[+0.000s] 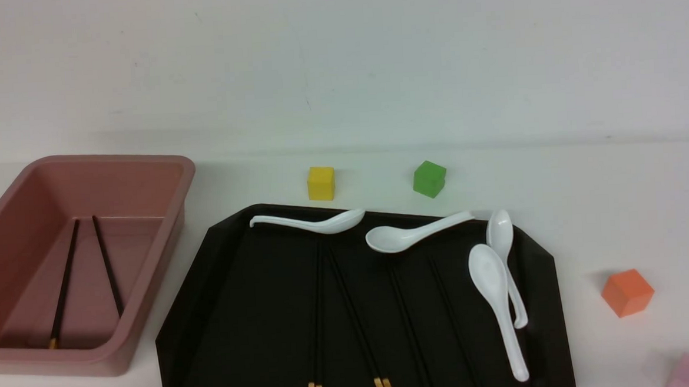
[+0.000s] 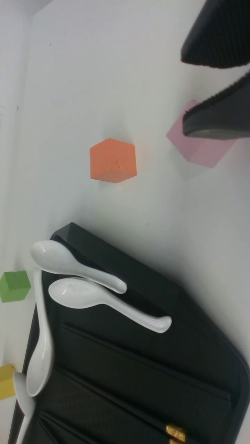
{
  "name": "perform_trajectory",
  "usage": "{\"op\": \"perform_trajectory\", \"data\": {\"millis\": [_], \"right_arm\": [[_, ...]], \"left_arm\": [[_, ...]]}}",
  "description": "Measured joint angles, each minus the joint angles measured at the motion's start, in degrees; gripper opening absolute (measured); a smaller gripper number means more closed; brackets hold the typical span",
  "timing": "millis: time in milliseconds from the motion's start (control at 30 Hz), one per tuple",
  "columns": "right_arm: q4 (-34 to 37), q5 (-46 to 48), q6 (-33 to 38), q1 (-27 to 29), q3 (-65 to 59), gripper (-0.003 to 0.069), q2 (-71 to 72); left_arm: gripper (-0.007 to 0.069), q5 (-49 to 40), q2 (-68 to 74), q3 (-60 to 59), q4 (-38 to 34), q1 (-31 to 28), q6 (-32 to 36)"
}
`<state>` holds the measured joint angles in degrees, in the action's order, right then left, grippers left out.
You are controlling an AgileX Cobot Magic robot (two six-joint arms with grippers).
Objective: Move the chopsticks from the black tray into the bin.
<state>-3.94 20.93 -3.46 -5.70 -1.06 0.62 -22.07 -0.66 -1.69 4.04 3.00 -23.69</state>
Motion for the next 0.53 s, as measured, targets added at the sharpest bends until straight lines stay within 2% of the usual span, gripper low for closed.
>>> {"op": "perform_trajectory", "data": {"millis": [533], "right_arm": [[0.0, 0.0, 0.0, 0.0, 0.0, 0.0242, 0.0]], "left_arm": [[0.0071, 0.0, 0.0, 0.0, 0.0, 0.0, 0.08]]}}
